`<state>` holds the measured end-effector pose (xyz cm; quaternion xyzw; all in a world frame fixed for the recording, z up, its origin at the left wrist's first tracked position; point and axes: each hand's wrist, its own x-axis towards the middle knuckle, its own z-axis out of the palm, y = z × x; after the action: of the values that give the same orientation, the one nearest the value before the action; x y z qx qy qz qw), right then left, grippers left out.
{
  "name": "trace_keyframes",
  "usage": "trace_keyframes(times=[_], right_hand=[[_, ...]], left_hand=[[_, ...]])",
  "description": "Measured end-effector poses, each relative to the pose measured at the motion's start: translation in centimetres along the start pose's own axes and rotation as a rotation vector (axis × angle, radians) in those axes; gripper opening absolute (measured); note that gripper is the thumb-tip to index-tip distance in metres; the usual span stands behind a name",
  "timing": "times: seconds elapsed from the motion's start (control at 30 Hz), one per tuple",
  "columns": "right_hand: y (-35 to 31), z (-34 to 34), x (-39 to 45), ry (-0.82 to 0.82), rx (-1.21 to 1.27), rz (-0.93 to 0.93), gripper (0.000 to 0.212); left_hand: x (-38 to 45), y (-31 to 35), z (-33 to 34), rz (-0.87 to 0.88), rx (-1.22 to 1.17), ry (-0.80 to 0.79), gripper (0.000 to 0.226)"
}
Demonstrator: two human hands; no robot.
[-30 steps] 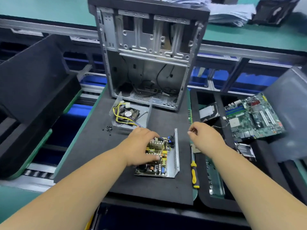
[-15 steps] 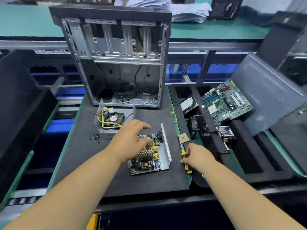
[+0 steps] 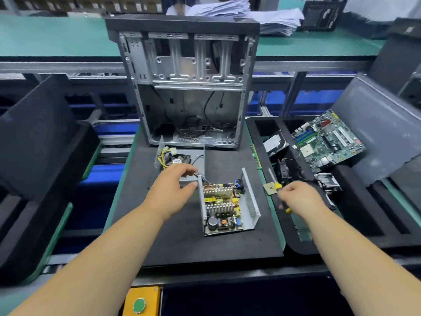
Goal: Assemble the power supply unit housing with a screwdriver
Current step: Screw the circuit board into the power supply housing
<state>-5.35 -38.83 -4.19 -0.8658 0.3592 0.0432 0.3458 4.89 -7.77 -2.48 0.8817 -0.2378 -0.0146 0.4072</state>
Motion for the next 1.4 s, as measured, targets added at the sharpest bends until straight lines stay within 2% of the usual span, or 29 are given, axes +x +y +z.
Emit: trace_keyframes(times=[0.07, 0.13, 0.2, 0.3, 0.43, 0.6, 0.77, 0.9, 1.03, 1.23, 1.4], right_hand=[[-1.7, -0.2, -0.3, 0.116, 0.099, -0.066, 0.023], [-4.0, -0.1, -0.6, 0.127, 0.177, -0.131, 0.022], [-6.3, 0.6, -0.8, 0.077, 0.264, -0.181, 0.025], [-9.5, 2.0, -1.8, 0.041, 0.247, -0.265, 0.028], [-12.6, 4.0, -3.7, -0.062, 0.296, -0.371, 0.02], [-15.1, 6.5, -5.7, -0.144, 0.293, -0.498, 0.021], [-16.1, 8.7, -6.2, -0.154, 0.228, -0.568, 0.013], [-15.7, 9.8, -5.8, -0.16, 0.193, -0.556, 0.011], [-15.3, 10.1, -5.5, -0.171, 0.218, -0.533, 0.011], [-15.0, 9.5, -4.8, -0.183, 0.288, -0.486, 0.007], [-14.9, 8.5, -4.4, -0.191, 0.313, -0.482, 0.008]], left_hand=[[-0.2, -1.3, -0.6, -0.074, -0.056, 0.066, 0.028], [-0.4, -2.5, -1.2, -0.15, -0.102, 0.138, 0.028], [-0.5, -3.6, -1.6, -0.219, -0.133, 0.201, 0.024], [-0.8, -5.0, -2.3, -0.302, -0.158, 0.26, 0.021], [-1.5, -6.9, -3.5, -0.354, -0.126, 0.271, 0.022], [-2.7, -9.0, -5.0, -0.44, -0.126, 0.288, 0.023], [-2.4, -10.7, -4.7, -0.496, -0.058, 0.214, 0.022], [-1.4, -11.7, -3.4, -0.485, 0.065, 0.126, 0.02], [-0.3, -12.3, -2.0, -0.404, 0.177, 0.042, 0.018], [1.2, -12.6, -0.8, -0.245, 0.479, -0.058, 0.02], [1.7, -12.6, -0.2, -0.269, 0.54, -0.118, 0.019]])
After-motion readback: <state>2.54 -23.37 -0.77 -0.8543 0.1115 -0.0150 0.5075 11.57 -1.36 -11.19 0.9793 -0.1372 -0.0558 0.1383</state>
